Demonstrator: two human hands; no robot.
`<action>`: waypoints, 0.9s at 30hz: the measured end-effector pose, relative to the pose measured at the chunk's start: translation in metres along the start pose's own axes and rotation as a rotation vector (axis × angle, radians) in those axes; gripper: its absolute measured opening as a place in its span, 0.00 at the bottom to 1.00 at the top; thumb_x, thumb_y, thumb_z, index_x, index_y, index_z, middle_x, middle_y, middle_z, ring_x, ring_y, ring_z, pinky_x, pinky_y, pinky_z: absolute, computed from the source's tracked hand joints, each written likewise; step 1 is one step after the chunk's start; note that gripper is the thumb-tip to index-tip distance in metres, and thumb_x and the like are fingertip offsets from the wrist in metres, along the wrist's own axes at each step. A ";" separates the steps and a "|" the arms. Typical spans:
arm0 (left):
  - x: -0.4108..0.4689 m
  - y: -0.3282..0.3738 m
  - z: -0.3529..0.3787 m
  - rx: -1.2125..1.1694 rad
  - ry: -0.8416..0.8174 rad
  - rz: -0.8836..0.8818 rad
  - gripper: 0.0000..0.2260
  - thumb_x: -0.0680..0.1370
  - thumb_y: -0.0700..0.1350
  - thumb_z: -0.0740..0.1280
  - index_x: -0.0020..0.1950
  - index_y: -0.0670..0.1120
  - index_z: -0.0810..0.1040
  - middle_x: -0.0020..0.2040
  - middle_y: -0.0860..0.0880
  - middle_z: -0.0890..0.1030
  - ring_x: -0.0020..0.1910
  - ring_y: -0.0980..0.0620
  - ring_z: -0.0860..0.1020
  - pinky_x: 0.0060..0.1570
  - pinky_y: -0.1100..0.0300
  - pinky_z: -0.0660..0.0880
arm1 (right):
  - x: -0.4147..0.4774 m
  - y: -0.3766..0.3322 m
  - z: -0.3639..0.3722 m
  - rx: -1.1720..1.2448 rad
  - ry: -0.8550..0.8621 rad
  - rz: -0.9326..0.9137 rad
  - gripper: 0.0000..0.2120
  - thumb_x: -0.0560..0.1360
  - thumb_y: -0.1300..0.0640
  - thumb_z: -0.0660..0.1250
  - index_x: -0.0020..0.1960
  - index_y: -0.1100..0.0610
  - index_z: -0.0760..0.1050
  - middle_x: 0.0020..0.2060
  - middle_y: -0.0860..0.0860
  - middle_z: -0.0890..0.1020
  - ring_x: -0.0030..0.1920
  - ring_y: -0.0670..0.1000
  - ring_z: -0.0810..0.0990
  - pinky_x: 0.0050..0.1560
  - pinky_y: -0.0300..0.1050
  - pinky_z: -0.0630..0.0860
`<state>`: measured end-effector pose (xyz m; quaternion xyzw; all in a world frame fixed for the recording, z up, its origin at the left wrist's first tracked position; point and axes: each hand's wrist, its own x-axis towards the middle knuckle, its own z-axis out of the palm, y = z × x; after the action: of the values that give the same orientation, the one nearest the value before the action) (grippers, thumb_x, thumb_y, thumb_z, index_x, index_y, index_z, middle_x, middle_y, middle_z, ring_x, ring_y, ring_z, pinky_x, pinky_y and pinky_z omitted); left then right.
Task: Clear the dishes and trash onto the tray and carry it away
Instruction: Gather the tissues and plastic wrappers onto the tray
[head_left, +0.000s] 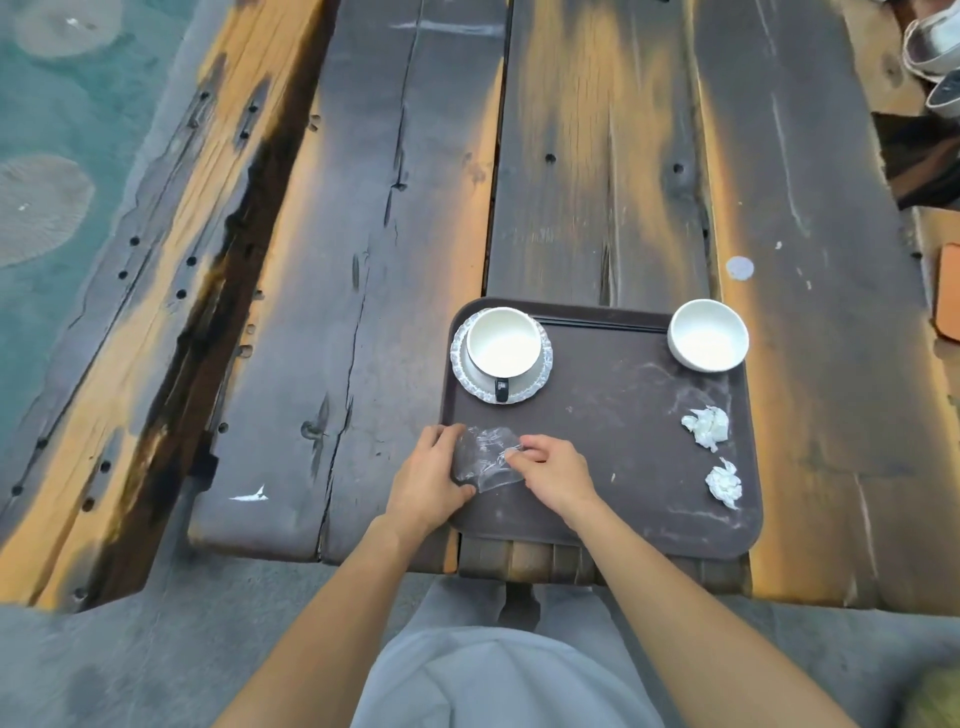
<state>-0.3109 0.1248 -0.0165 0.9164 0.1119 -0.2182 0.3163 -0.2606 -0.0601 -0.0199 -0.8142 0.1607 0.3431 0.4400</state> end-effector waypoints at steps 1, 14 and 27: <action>-0.001 -0.001 -0.001 0.009 -0.008 0.008 0.38 0.69 0.48 0.76 0.76 0.49 0.65 0.69 0.51 0.68 0.59 0.47 0.77 0.57 0.50 0.77 | -0.001 -0.001 0.000 -0.026 0.001 -0.011 0.24 0.75 0.45 0.71 0.68 0.53 0.77 0.46 0.43 0.84 0.57 0.50 0.82 0.63 0.44 0.74; -0.005 0.021 0.004 0.144 0.155 0.154 0.27 0.73 0.56 0.72 0.68 0.48 0.75 0.67 0.49 0.73 0.64 0.47 0.72 0.59 0.50 0.74 | -0.011 0.014 -0.024 -0.147 0.036 -0.067 0.26 0.77 0.44 0.69 0.70 0.55 0.76 0.62 0.49 0.83 0.62 0.49 0.80 0.64 0.41 0.71; 0.030 0.124 0.060 0.224 0.035 0.282 0.18 0.78 0.50 0.66 0.67 0.46 0.76 0.65 0.48 0.76 0.63 0.43 0.75 0.59 0.49 0.72 | -0.010 0.072 -0.154 -0.271 0.443 -0.069 0.13 0.78 0.58 0.68 0.61 0.58 0.80 0.50 0.52 0.84 0.50 0.53 0.82 0.57 0.50 0.78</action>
<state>-0.2613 -0.0072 -0.0072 0.9562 -0.0372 -0.1666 0.2378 -0.2445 -0.2280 0.0017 -0.9259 0.1780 0.1596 0.2926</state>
